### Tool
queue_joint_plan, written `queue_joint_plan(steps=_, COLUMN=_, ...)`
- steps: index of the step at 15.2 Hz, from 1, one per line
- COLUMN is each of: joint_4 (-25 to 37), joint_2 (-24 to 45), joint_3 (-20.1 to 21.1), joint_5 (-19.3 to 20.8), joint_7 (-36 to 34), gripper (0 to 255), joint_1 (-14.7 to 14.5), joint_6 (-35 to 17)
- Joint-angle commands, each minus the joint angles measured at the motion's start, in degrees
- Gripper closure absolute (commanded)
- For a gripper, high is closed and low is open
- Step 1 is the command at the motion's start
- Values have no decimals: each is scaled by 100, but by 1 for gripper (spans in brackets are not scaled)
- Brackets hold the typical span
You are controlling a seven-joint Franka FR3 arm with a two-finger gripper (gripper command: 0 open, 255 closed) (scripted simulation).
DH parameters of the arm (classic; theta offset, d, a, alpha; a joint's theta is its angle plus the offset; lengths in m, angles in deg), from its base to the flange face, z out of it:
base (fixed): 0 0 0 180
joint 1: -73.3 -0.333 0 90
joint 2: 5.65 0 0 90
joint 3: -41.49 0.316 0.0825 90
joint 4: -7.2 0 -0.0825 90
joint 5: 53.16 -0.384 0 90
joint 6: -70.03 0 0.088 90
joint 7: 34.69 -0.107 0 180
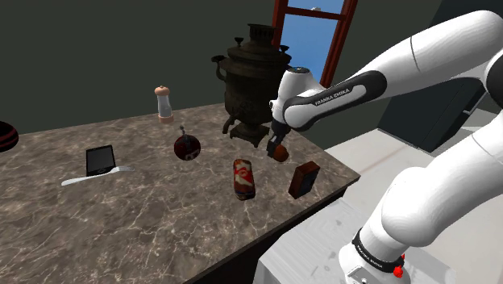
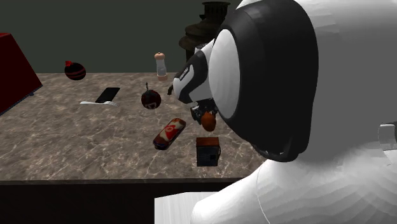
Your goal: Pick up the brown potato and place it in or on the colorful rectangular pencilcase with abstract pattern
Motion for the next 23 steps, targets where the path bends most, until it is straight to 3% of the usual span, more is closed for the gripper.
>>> queue_joint_plan(steps=1, joint_4=72, joint_2=-114, joint_3=13, joint_5=-14, joint_7=-1, gripper=255, joint_1=-11, joint_6=190)
queue_joint_plan(steps=14, joint_4=647, joint_2=-575, joint_3=32, joint_5=-75, joint_7=73, gripper=255, joint_1=-33, joint_6=1225)
queue_joint_plan(steps=23, joint_4=1058, joint_2=-223, joint_3=987, joint_5=-283, joint_7=-1248, gripper=255, joint_1=-554, joint_6=1373)
